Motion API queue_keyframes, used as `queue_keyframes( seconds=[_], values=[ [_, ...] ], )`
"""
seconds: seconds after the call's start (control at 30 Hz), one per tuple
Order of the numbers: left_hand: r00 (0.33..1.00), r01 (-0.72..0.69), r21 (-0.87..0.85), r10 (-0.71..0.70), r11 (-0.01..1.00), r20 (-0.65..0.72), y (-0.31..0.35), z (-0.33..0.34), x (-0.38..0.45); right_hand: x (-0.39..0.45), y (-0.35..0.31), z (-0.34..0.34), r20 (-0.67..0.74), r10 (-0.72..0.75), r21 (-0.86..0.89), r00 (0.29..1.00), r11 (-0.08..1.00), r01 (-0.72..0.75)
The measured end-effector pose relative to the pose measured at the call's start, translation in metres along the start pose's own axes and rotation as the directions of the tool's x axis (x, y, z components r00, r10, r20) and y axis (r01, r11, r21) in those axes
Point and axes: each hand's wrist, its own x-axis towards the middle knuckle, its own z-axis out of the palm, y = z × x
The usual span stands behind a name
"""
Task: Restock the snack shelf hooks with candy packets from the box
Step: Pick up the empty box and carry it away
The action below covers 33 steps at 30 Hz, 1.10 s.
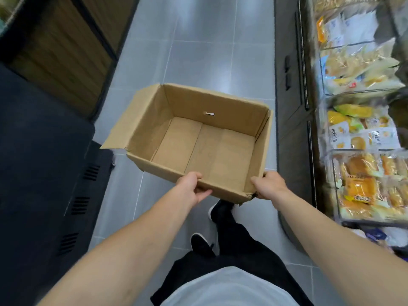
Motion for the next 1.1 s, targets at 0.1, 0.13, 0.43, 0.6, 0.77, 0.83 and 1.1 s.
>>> queue_keyframes(
  seconds=[0.1,0.13,0.43,0.6,0.77,0.83,1.1],
  values=[
    [1.0,-0.004,0.125,0.007,0.992,-0.024,0.047,0.038,0.024,0.043,-0.022,-0.005,0.0,0.082,0.116,0.997,0.99,-0.082],
    [1.0,0.0,0.153,0.004,0.988,-0.03,0.056,0.046,0.029,0.049,-0.026,-0.004,0.009,0.086,0.135,0.996,0.987,-0.086],
    [0.997,0.072,0.41,-0.08,0.909,0.001,0.158,0.178,0.077,0.141,-0.086,-0.052,-0.037,0.289,0.295,0.957,0.918,-0.266],
    [0.992,0.102,0.528,-0.127,0.843,0.011,0.193,0.222,0.107,0.173,-0.104,-0.064,-0.049,0.368,0.388,0.928,0.864,-0.322],
    [0.982,0.131,0.723,-0.187,0.679,-0.002,0.244,0.274,0.159,0.206,-0.133,-0.046,-0.065,0.524,0.525,0.849,0.742,-0.417],
    [0.977,0.141,0.766,-0.213,0.628,-0.005,0.254,0.284,0.172,0.21,-0.14,-0.034,-0.088,0.576,0.563,0.813,0.702,-0.436],
    [0.967,0.107,0.914,-0.254,0.391,-0.004,0.274,0.312,0.231,0.246,-0.148,0.031,-0.015,0.743,0.724,0.67,0.47,-0.505]
  ],
)
